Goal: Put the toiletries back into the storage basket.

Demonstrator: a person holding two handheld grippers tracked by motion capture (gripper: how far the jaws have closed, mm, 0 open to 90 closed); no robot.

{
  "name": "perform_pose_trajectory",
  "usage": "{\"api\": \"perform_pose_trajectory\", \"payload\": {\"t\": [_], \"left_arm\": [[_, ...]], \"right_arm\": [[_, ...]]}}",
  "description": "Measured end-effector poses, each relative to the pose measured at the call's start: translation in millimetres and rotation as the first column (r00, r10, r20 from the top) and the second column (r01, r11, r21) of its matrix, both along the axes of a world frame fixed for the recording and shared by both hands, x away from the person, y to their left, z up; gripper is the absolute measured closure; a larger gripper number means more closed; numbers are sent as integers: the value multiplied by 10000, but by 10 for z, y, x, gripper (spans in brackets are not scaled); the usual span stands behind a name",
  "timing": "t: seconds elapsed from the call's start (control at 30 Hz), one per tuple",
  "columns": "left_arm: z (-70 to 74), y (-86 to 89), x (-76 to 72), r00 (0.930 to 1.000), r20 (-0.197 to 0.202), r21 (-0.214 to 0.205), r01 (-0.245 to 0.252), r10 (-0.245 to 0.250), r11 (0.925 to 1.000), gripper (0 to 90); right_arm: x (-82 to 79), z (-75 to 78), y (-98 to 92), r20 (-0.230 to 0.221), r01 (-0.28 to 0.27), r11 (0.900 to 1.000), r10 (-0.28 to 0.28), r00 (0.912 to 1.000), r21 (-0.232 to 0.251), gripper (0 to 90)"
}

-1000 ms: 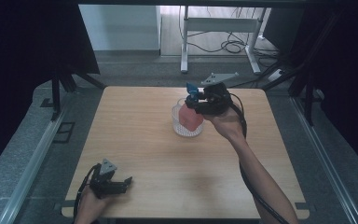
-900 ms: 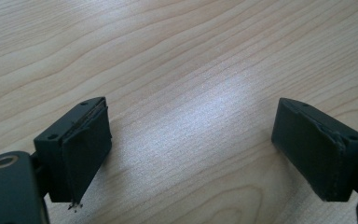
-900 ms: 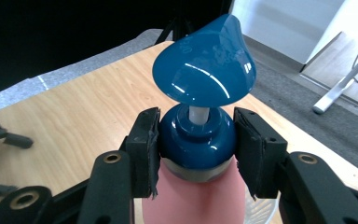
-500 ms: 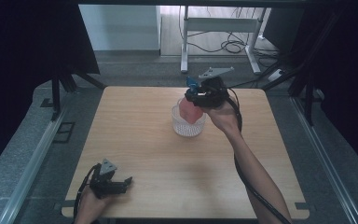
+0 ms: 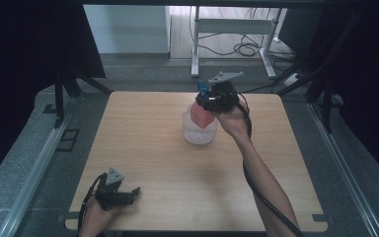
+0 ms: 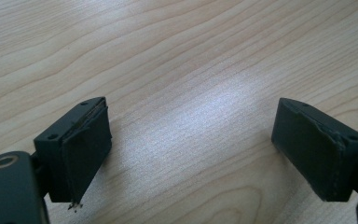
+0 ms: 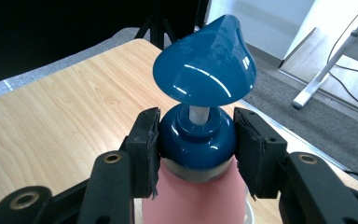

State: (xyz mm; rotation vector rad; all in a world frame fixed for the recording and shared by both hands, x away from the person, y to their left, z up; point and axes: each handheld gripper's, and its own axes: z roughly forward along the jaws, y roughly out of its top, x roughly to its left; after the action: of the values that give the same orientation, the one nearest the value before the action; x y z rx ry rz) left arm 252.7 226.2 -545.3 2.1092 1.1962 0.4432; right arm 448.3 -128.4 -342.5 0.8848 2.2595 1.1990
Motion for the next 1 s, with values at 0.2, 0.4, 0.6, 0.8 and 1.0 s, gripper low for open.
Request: {"api": "perform_pose_trajectory", "payload": {"t": [0.2, 0.4, 0.6, 0.8, 1.0], "left_arm": [[1, 1, -1, 10000, -21, 6, 7, -7, 10000, 113], [1, 1, -1, 10000, -27, 9, 27, -27, 10000, 114], [2, 1, 0, 10000, -32, 27, 35, -34, 10000, 114], [4, 2, -1, 10000, -49, 40, 46, -45, 10000, 114], [3, 1, 0, 10000, -36, 37, 49, -48, 10000, 114]], "right_arm": [[49, -87, 14, 33, 48, 10000, -48, 10000, -19, 530], [86, -184, 26, -39, 63, 9999, -63, 10000, -92, 530], [108, -259, 32, -54, 88, 9999, -89, 9999, -98, 530], [117, -326, 32, -117, 65, 10000, -65, 9999, -64, 530], [130, -406, 37, -225, 57, 10000, -57, 9997, -43, 530]]}}
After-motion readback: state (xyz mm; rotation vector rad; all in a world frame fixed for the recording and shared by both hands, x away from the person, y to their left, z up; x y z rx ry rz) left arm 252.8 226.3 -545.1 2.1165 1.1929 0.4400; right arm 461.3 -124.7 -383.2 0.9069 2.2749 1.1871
